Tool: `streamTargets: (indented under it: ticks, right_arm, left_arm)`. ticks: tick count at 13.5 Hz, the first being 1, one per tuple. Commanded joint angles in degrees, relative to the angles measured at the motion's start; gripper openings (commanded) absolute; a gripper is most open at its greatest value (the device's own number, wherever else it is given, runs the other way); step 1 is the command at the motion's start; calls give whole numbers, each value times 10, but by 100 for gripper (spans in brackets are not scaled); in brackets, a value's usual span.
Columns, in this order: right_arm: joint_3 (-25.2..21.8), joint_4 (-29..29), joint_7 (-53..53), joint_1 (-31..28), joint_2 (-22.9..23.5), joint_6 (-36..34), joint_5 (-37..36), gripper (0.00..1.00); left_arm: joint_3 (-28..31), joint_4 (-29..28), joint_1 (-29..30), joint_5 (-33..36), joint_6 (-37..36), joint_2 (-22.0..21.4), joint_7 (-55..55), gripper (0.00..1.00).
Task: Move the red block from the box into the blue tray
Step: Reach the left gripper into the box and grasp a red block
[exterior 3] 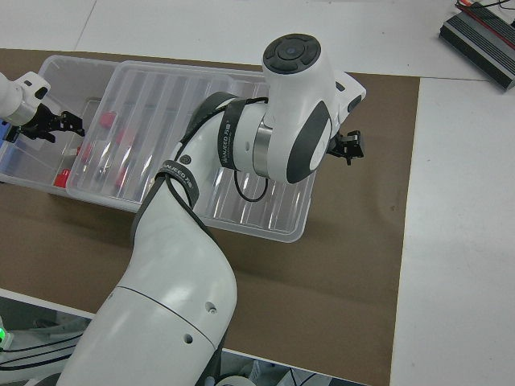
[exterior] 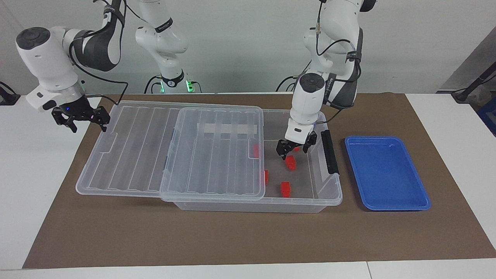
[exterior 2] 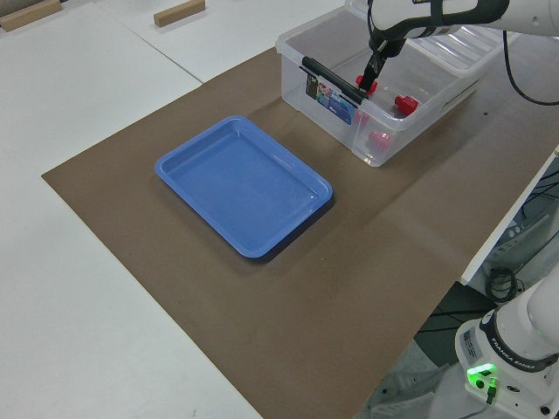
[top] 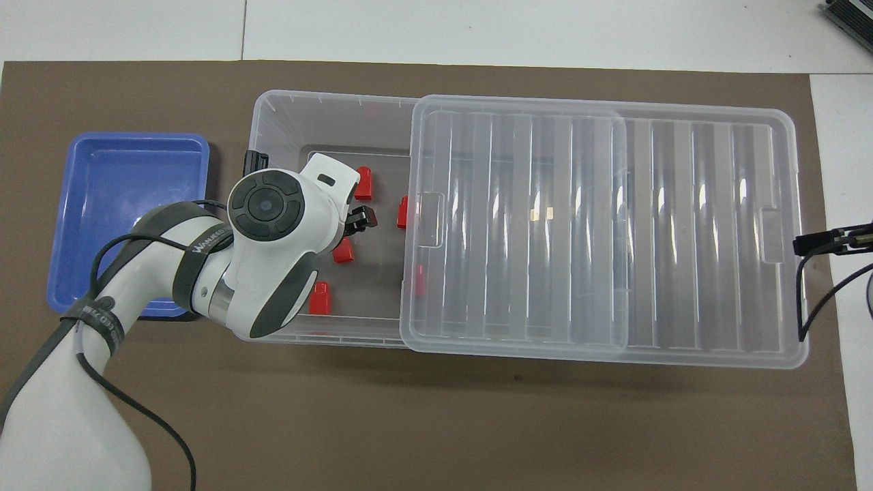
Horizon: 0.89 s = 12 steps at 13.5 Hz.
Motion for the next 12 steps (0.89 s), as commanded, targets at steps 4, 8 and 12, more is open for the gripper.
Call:
streamTargets:
  ticks: [4, 8, 12]
  right_arm:
    - [4, 111, 195, 99, -2, -122, 5, 100]
    - [4, 212, 276, 117, 36, -174, 61, 100]
    - [4, 265, 275, 115, 55, -243, 59, 100]
  left_arm:
    - [4, -22, -4, 32, 42, 29, 21, 98]
    - [4, -59, 0, 32, 80, 26, 53, 98]
    - [4, -63, -1, 32, 83, 28, 54, 41]
